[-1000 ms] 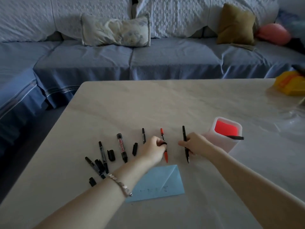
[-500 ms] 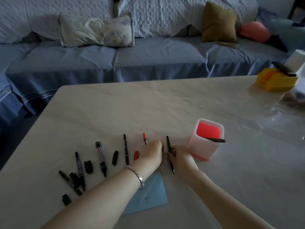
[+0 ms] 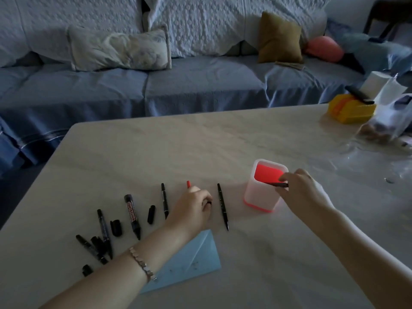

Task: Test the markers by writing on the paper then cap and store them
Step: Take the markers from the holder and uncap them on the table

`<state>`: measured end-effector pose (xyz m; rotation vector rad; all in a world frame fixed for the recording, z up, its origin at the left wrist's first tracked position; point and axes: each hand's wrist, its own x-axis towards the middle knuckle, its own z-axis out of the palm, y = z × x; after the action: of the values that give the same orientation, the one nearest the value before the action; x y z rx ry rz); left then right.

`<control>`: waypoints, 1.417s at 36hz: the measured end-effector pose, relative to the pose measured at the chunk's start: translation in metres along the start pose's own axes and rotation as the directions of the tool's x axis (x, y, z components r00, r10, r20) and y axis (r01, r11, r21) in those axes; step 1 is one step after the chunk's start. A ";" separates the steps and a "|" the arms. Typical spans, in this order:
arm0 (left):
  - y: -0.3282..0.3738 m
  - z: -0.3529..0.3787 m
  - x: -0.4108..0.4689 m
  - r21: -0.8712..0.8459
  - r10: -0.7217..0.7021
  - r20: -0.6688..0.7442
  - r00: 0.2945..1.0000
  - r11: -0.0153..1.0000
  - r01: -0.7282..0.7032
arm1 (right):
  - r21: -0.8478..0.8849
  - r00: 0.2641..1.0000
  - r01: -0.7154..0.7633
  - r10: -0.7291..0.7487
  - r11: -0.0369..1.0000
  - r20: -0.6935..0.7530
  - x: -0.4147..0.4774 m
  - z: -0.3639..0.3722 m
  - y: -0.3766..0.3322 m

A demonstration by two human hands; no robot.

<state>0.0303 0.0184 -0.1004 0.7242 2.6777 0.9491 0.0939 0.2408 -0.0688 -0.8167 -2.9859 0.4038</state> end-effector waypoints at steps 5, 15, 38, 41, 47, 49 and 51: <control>0.005 -0.006 -0.014 -0.090 0.026 -0.057 0.998 0.995 -0.031 | 0.084 0.998 0.019 -0.014 0.996 -0.061 -0.002 0.005 0.003; 0.046 -0.023 -0.036 -0.707 -0.155 0.265 0.952 0.640 0.301 | 0.121 0.622 0.625 -0.397 0.771 -0.675 -0.069 0.013 -0.035; 0.009 -0.054 -0.103 -0.459 -0.121 0.206 0.971 0.864 0.205 | 0.448 0.710 0.691 -0.650 0.568 -0.271 -0.104 0.061 -0.088; -0.006 -0.055 -0.101 -0.116 -0.026 -0.029 0.999 0.993 0.023 | 0.791 0.903 0.342 -0.411 0.507 -0.127 -0.110 0.061 -0.093; -0.013 -0.041 -0.108 0.010 0.125 0.065 0.990 0.992 -0.126 | 0.983 0.970 -0.028 -0.233 0.181 0.070 -0.122 0.051 -0.100; -0.009 -0.037 -0.110 0.016 0.133 0.026 0.991 0.991 -0.134 | 0.982 0.968 -0.124 -0.201 0.143 0.152 -0.124 0.050 -0.103; -0.005 -0.033 -0.113 0.049 0.163 0.013 0.987 0.985 -0.163 | 0.973 0.958 -0.169 -0.204 0.158 0.200 -0.126 0.048 -0.106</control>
<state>0.1135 -0.0603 -0.0741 0.9688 2.6756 0.9169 0.1460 0.0781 -0.0821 -0.4883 -1.9449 2.3107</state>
